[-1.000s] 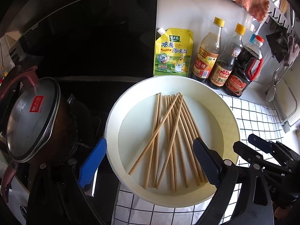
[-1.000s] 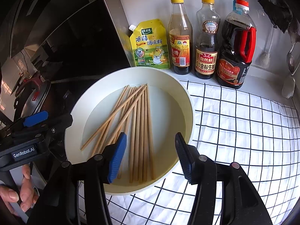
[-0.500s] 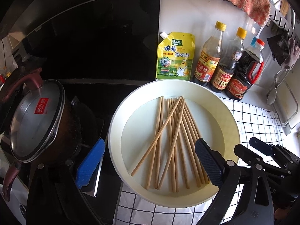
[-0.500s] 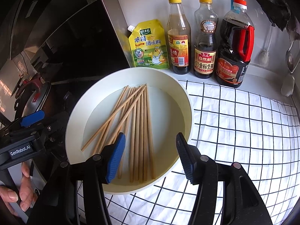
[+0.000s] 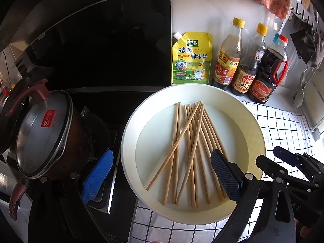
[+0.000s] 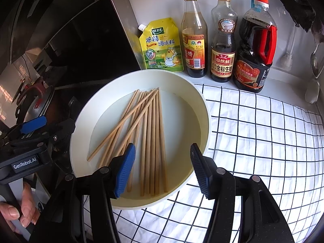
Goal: Organize utensils
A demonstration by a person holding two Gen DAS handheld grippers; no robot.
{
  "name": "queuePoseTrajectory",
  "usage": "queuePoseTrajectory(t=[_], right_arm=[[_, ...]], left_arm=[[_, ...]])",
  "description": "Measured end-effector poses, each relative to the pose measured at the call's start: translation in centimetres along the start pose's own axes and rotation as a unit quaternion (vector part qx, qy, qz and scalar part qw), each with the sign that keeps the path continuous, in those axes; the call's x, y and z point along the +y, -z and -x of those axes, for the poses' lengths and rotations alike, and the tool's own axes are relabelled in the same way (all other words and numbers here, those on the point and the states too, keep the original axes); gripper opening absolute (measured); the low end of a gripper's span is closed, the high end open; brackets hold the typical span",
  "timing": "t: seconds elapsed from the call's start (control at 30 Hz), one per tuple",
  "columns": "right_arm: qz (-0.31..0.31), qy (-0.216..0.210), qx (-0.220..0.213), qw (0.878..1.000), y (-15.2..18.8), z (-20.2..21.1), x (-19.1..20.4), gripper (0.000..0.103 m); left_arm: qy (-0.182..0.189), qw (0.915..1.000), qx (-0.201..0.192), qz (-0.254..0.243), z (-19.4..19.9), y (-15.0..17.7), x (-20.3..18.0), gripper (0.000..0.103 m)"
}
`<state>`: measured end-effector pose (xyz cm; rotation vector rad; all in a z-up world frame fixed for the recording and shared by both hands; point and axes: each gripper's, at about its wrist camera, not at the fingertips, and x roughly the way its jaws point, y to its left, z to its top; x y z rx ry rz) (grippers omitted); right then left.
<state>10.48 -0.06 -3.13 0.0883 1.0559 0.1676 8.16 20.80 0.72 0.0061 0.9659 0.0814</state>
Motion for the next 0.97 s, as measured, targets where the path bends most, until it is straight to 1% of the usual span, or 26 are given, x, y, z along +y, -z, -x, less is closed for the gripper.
queuePoseTrajectory(t=[0.2,0.47,0.67,0.97], right_arm=[[0.000,0.001,0.001,1.000,0.0,-0.1,0.0,0.054],[0.000,0.002,0.004,1.000,0.3,-0.3,0.1,0.054],[-0.001,0.002,0.012,1.000,0.5,-0.8,0.0,0.055],[-0.002,0.004,0.013,1.000,0.5,-1.0,0.0,0.055]], left_arm=[[-0.003,1.0000,0.004,0.000,-0.1,0.2,-0.1,0.095],[0.003,0.9999,0.008,0.008,-0.5,0.3,0.1,0.096],[0.003,0.9997,0.016,0.018,-0.8,0.5,0.3,0.097],[-0.004,0.9991,0.033,0.027,-1.7,0.6,0.6,0.097]])
